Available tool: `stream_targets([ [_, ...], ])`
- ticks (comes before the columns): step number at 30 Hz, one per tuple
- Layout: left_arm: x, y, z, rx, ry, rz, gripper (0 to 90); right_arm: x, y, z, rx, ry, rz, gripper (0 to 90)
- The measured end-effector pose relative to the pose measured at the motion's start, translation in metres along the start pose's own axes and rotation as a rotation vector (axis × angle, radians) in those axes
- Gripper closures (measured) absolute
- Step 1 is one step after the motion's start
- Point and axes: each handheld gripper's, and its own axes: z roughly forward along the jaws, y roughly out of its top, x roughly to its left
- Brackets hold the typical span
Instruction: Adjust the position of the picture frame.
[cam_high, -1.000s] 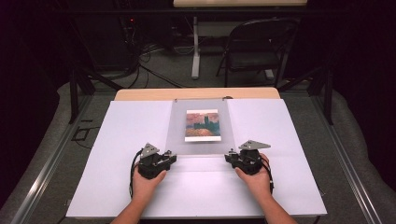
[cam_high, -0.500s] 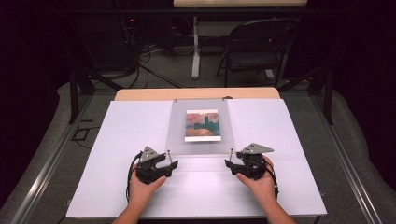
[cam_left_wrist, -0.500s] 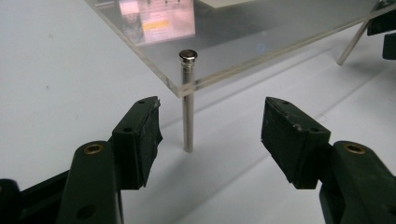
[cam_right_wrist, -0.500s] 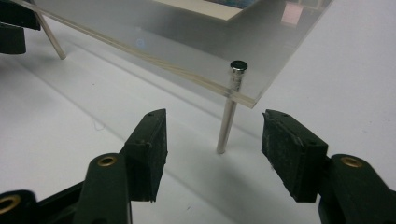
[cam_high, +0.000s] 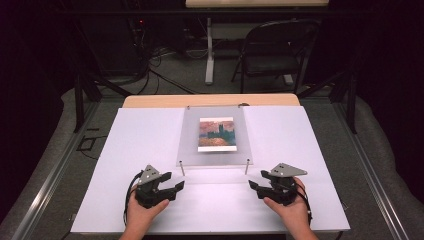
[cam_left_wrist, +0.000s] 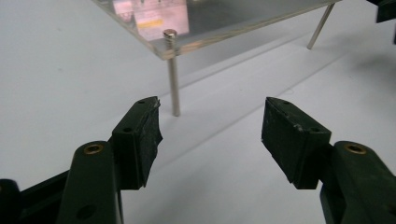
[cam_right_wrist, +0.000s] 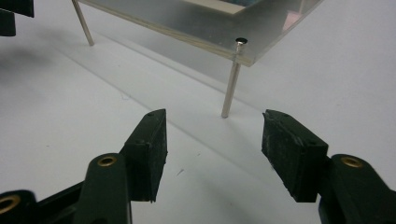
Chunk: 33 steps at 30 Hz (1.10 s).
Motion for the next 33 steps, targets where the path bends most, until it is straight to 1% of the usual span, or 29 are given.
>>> stream_targets([
  [3,0.006,-0.001,-0.01,-0.027,0.01,0.004,37.4,-0.004,-0.001,-0.009,-0.021,0.0,0.01,40.5],
  [5,0.01,-0.001,-0.015,-0.038,0.019,-0.009,37.4,-0.009,-0.003,-0.014,-0.033,-0.012,0.018,40.3],
  [6,0.013,-0.001,-0.016,-0.051,0.02,-0.02,37.4,-0.011,-0.003,-0.015,-0.047,-0.015,0.024,40.2],
  [9,0.02,0.001,-0.02,-0.072,0.032,-0.034,37.5,-0.015,-0.002,-0.018,-0.064,-0.021,0.039,40.2],
  [12,0.026,-0.001,-0.021,-0.083,0.041,-0.045,37.7,-0.017,-0.001,-0.017,-0.081,-0.023,0.029,40.3],
  [15,0.031,-0.002,-0.02,-0.082,0.04,-0.061,37.8,-0.019,-0.002,-0.016,-0.084,-0.019,0.04,41.6],
  [17,0.033,-0.003,-0.02,-0.081,0.04,-0.065,37.8,-0.02,-0.003,-0.015,-0.066,-0.015,0.042,42.0],
  [18,0.034,-0.003,-0.019,-0.084,0.044,-0.066,37.8,-0.021,-0.004,-0.013,-0.071,-0.018,0.048,42.0],
  [22,0.036,-0.004,-0.019,-0.095,0.045,-0.069,37.7,-0.023,-0.006,-0.011,-0.053,-0.015,0.065,41.1],
  [25,0.036,-0.003,-0.019,-0.107,0.044,-0.065,37.3,-0.024,-0.007,-0.009,-0.051,-0.016,0.062,39.6],
  [29,0.037,-0.004,-0.018,-0.1,0.03,-0.078,37.4,-0.023,-0.007,-0.008,-0.053,-0.019,0.047,39.3],
  [33,0.037,-0.005,-0.016,-0.098,0.022,-0.084,37.5,-0.024,-0.007,-0.007,-0.045,-0.012,0.058,39.4],
])
